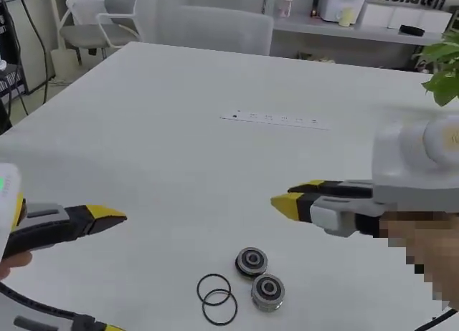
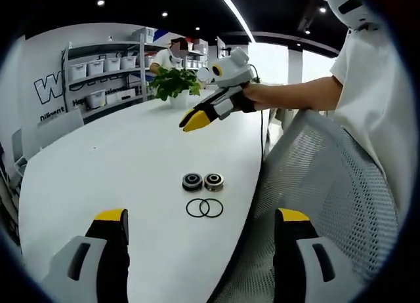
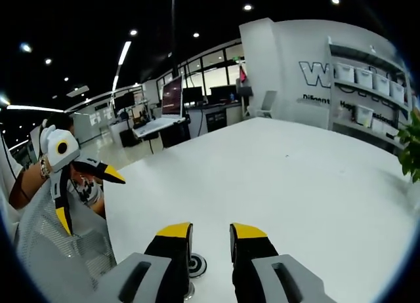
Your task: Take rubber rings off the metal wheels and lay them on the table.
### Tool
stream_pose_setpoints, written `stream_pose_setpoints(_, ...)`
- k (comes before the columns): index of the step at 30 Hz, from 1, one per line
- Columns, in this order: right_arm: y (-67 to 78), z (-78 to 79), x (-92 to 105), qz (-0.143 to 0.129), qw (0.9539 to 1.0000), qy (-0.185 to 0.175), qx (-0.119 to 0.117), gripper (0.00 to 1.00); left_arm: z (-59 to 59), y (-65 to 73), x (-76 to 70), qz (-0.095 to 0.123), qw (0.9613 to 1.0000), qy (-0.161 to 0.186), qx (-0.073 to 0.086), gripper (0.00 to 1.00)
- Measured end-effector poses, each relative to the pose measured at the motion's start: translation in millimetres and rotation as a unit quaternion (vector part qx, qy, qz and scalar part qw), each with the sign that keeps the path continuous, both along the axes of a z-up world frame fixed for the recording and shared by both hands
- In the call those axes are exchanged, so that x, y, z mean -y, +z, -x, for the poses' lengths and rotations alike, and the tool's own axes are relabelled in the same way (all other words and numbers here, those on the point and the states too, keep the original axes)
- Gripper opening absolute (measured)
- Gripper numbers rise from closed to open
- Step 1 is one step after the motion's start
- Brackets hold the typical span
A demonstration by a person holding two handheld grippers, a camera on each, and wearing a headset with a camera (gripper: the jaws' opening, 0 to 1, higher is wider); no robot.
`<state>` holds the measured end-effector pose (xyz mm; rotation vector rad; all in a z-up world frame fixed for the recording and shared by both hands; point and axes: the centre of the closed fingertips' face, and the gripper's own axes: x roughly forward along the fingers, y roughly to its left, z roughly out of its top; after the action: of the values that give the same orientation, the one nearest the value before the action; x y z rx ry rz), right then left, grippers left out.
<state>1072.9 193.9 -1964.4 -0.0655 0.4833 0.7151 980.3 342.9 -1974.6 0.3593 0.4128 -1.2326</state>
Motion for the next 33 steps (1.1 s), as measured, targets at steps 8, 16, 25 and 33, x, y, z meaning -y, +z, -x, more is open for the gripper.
stream_pose_setpoints(8,13.6,-13.0,-6.0,0.017,0.9995,0.009,0.026,0.21,-28.3,40.0,1.4,0.001,0.9988,-0.012,0.047,0.91)
stream_pose_setpoints(16,-11.4,-3.6,-15.4,0.026,0.9989,0.036,0.011,0.21,-53.8,62.8,15.7,0.004,0.9963,-0.031,0.081,0.89)
stream_pose_setpoints(25,-63.6,7.3,7.9,0.082,0.9952,0.037,-0.038,0.19,-78.0,72.0,62.5,0.012,0.9916,-0.072,0.107,0.81)
stream_pose_setpoints(33,-83.1,14.0,13.1,0.100,0.9920,0.053,-0.057,0.23,-93.5,79.4,99.3,0.060,0.9898,-0.078,0.103,0.78)
